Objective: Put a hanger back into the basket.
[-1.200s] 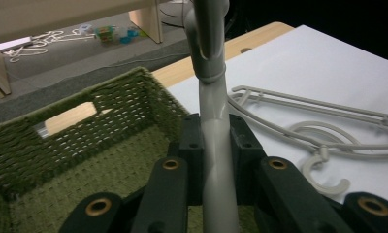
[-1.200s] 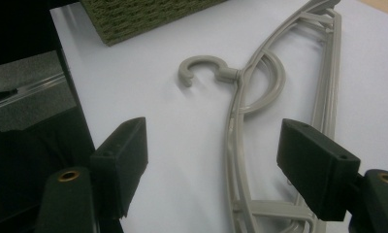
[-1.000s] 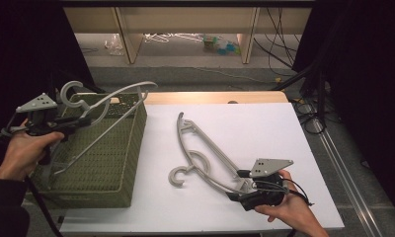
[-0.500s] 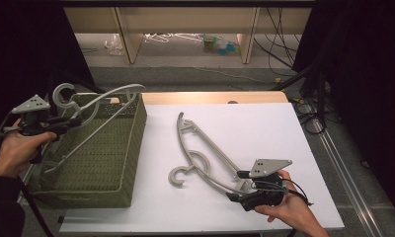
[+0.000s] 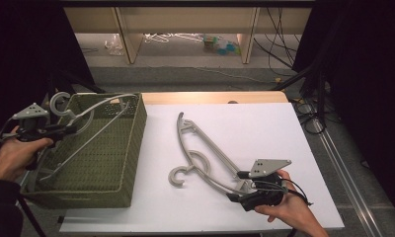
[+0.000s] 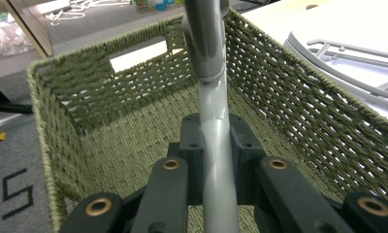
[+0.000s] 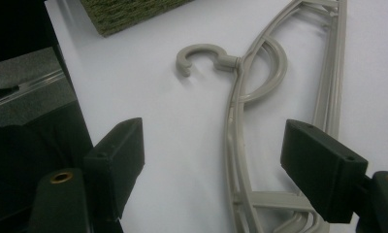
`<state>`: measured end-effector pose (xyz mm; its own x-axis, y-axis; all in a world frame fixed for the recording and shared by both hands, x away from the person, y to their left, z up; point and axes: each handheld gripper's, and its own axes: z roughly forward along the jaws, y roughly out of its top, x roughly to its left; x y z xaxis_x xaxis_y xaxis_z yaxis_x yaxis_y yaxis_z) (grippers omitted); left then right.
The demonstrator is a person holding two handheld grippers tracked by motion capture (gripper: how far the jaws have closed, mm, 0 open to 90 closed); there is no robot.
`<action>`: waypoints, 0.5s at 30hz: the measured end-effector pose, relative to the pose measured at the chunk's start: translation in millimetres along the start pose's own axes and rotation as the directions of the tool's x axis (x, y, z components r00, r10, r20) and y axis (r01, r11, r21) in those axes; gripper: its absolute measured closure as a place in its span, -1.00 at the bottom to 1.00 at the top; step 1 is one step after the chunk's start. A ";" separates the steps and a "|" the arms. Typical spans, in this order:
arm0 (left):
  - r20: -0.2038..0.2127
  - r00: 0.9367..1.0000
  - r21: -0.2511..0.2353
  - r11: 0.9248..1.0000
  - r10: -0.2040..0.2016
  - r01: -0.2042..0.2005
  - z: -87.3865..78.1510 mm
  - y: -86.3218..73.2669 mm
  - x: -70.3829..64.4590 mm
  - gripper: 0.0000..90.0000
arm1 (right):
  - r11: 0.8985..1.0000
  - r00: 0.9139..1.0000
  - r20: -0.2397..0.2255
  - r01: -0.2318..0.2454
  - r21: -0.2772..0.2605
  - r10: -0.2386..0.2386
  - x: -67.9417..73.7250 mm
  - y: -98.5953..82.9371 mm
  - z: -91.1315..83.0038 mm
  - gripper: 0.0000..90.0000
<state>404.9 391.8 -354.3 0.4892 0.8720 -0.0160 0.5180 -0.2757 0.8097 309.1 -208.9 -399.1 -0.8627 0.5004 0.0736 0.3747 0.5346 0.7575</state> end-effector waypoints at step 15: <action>-0.012 0.999 0.172 0.985 0.033 -0.030 35.2 -10.4 5.9 0.75 | 1.000 1.000 -0.002 -0.006 0.008 0.006 0.4 -0.8 1.2 -0.45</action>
<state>427.2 385.5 -383.4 0.4975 0.8673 0.0177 0.6160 -0.3676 0.6967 308.8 -208.3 -400.5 -0.8612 0.5021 0.0793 0.3825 0.5373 0.7516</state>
